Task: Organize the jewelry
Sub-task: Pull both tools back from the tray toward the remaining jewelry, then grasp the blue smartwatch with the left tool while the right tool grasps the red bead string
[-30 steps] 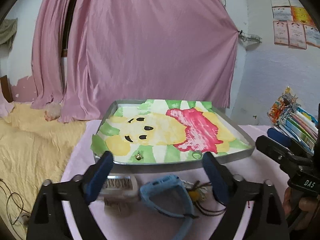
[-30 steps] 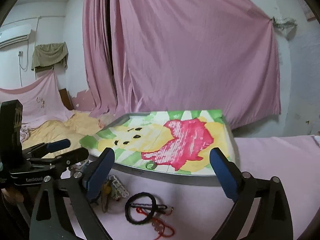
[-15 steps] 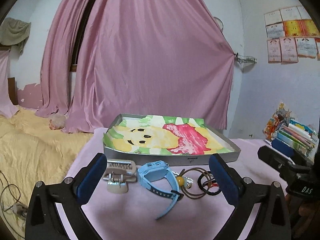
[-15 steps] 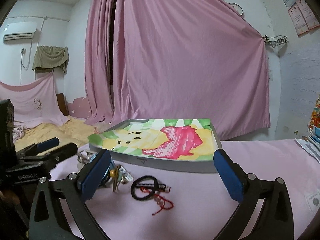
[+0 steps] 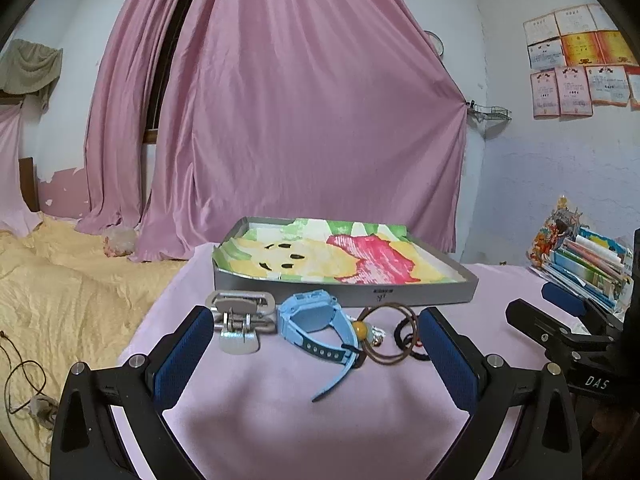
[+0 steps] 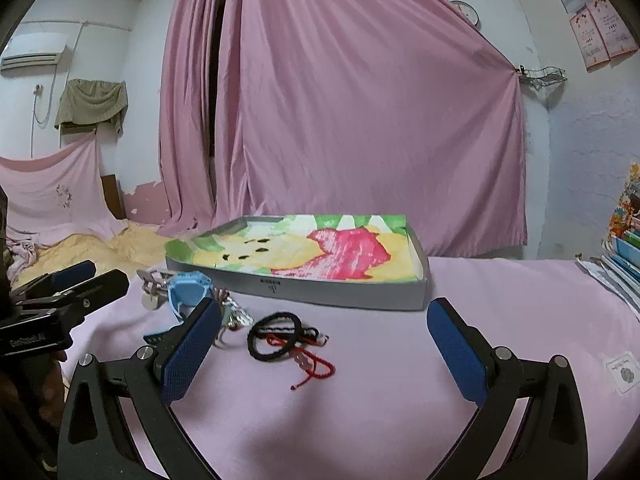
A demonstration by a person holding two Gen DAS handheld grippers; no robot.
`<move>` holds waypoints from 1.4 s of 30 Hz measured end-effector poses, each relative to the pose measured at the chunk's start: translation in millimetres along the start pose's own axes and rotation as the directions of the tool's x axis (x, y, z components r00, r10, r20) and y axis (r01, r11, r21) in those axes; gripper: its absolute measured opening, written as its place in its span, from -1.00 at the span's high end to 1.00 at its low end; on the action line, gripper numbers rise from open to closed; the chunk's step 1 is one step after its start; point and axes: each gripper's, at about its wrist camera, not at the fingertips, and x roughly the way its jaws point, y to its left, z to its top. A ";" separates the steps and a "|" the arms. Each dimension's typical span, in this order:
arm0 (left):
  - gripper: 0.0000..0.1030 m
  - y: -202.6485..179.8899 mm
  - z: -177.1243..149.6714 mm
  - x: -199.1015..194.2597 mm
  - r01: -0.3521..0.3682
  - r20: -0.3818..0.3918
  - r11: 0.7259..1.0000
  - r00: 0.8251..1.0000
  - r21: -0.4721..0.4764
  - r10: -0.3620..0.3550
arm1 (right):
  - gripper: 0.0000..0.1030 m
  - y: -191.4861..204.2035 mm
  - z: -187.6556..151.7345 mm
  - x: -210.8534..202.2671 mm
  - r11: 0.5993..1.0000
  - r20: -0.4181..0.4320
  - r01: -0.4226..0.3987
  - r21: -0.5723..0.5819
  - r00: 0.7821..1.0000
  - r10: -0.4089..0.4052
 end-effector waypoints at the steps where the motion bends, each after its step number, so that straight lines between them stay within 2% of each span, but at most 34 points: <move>1: -0.99 0.5 -1.0 0.8 0.001 -0.005 1.000 1.000 -0.001 -0.001 | -0.96 -1.2 -1.9 0.6 1.000 -0.007 0.001 0.001 1.000 -0.001; 8: -0.99 4.8 -9.5 5.3 -0.003 -0.053 1.000 0.999 -0.009 0.002 | -0.96 -4.2 -8.6 4.4 1.000 -0.051 0.012 0.003 0.999 -0.012; 13: -0.99 8.5 -11.6 15.1 -0.006 -0.119 1.000 0.993 -0.027 0.003 | -0.96 -3.7 -10.4 7.3 1.000 -0.074 0.010 0.000 0.997 -0.010; 21: -0.99 5.6 -10.1 34.7 0.023 -0.237 0.999 0.971 -0.022 -0.027 | -0.96 -10.5 -4.7 15.4 1.000 -0.129 0.016 0.007 0.992 -0.015; 24: -0.99 3.3 -8.4 44.5 0.031 -0.288 0.999 0.957 -0.017 -0.035 | -0.96 -15.5 1.3 30.3 1.000 -0.218 -0.006 -0.003 0.976 0.006; 28: -0.99 -1.1 -7.2 55.2 0.036 -0.337 0.999 0.941 -0.005 -0.035 | -0.96 -19.9 3.1 52.0 0.997 -0.342 -0.076 0.013 0.937 0.076; 30: -0.99 -4.0 -6.0 61.4 0.035 -0.364 0.999 0.931 0.008 -0.030 | -0.96 -18.1 1.3 58.8 0.994 -0.379 -0.112 0.008 0.919 0.107; 34: -0.99 -7.0 -2.9 68.9 0.045 -0.387 0.999 0.922 0.020 -0.034 | -0.95 -11.9 1.5 69.8 0.989 -0.430 -0.140 -0.057 0.897 0.102; 36: -0.99 -7.5 -1.5 73.6 0.051 -0.396 0.998 0.917 0.020 -0.039 | -0.86 -11.7 2.8 74.2 0.985 -0.456 -0.163 -0.065 0.883 0.116; 40: -0.99 -5.2 1.9 83.1 0.048 -0.414 0.999 0.910 0.007 -0.041 | -0.41 -10.5 4.0 91.1 0.976 -0.521 -0.208 -0.063 0.841 0.146; 42: -0.97 -3.5 4.2 86.9 0.053 -0.422 0.999 0.905 -0.010 -0.052 | -0.30 -8.4 3.3 96.0 0.972 -0.540 -0.226 -0.071 0.828 0.153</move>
